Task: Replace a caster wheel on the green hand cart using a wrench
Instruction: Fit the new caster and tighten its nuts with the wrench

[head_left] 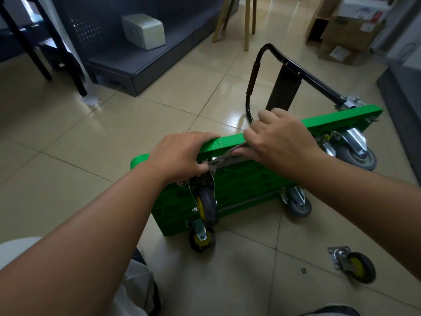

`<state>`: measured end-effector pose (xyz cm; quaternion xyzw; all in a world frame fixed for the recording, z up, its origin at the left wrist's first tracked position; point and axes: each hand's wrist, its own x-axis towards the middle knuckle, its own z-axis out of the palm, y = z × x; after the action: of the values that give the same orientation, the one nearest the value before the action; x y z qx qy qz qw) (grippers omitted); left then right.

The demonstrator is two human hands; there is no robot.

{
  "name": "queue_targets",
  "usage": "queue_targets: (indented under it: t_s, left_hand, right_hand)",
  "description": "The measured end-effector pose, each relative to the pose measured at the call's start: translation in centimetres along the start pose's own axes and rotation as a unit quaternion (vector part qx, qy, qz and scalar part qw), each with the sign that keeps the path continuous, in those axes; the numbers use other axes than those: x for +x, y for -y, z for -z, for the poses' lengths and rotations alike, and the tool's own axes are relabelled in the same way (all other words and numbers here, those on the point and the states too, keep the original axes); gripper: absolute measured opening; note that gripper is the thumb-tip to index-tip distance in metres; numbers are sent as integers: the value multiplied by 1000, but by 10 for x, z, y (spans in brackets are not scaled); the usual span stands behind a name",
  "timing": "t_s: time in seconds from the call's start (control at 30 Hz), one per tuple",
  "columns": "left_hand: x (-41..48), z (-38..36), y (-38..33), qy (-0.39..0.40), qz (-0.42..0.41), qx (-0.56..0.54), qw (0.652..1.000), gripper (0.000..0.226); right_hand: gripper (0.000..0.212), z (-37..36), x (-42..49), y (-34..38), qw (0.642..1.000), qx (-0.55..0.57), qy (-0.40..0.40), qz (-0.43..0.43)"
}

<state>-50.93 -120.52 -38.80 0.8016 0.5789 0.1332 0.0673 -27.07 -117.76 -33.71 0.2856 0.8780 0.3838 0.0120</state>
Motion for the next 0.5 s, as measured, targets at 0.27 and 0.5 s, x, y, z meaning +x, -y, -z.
queue_targets:
  t_s: [0.27, 0.5]
  left_hand:
    - [1, 1, 0, 4, 3, -1, 1000, 71]
    - [0, 0, -1, 1, -3, 2, 1000, 71]
  right_hand:
    - [60, 18, 24, -9, 997, -40, 22, 58]
    - [48, 26, 32, 0, 995, -73, 12, 70]
